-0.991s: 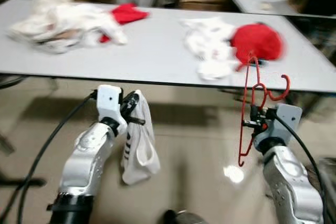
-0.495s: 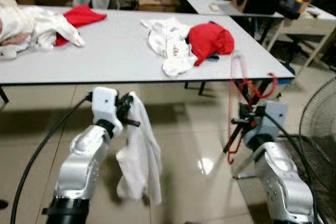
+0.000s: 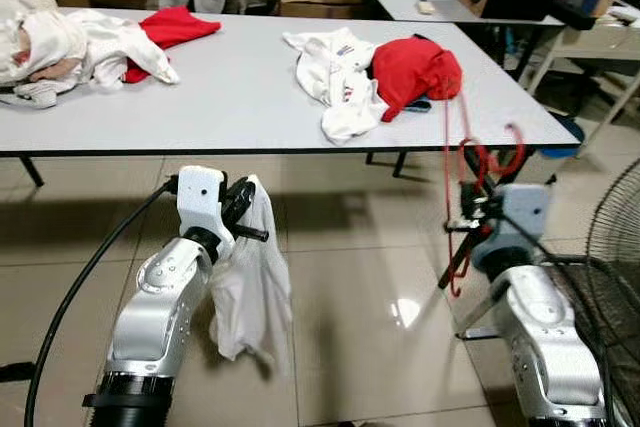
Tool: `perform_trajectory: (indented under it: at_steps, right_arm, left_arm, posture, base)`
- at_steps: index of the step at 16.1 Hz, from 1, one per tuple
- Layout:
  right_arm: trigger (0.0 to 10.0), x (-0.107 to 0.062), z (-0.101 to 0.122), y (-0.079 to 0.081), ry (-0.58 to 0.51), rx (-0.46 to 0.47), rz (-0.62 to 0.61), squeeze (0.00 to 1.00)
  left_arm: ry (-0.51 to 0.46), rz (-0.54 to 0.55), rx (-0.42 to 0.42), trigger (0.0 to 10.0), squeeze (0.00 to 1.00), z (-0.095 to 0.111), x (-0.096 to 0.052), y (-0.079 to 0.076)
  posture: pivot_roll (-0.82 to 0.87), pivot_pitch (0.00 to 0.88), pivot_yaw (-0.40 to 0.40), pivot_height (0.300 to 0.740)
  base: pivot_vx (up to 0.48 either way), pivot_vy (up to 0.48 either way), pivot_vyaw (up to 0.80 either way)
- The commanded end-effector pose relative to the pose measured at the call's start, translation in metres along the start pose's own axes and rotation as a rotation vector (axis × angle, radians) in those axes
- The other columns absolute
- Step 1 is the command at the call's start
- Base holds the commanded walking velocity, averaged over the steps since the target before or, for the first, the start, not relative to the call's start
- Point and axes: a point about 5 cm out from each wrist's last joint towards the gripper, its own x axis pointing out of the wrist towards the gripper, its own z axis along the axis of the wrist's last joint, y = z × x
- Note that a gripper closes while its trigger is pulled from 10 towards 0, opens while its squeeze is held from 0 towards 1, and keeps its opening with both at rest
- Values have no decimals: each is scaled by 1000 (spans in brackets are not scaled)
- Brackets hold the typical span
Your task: Hang hanger
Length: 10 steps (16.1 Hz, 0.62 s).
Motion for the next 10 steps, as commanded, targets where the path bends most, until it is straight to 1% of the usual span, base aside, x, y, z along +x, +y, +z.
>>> perform_trajectory:
  at_steps: [1,2,3,4,7,9,10]
  right_arm:
    - [10000,2,12,-3,-67,15,-34,0]
    - [10000,3,13,-2,-72,49,-31,0]
    - [10000,3,13,-3,-62,60,-45,0]
    - [10000,0,7,1,-11,138,15,0]
    - [10000,-5,-7,2,59,122,-7,0]
    - [10000,-4,-9,3,74,129,-3,0]
    - [10000,-3,-10,3,85,117,0,0]
  left_arm:
    - [-36,-10,20,10000,0,9,4,-1]
    - [-37,-15,24,10000,0,10,5,-1]
    - [-37,-18,28,10000,0,11,5,-1]
    - [-41,-25,34,10000,0,12,6,-3]
    - [-33,-32,32,10000,0,7,3,-6]
    - [-31,-34,37,10000,0,7,3,-5]
    - [-31,-34,39,10000,0,7,3,-4]
  posture:
    - [-156,0,-38,740]
    - [-154,0,-37,740]
    - [-153,0,-37,740]
    - [-150,0,-41,740]
    - [-150,0,-43,740]
    - [-148,0,-44,740]
    - [-150,0,-43,740]
  base:
    - [0,270,0]
    - [0,262,0]
    - [0,270,0]
    - [0,274,0]
    - [0,316,0]
    - [0,368,0]
    - [0,371,0]
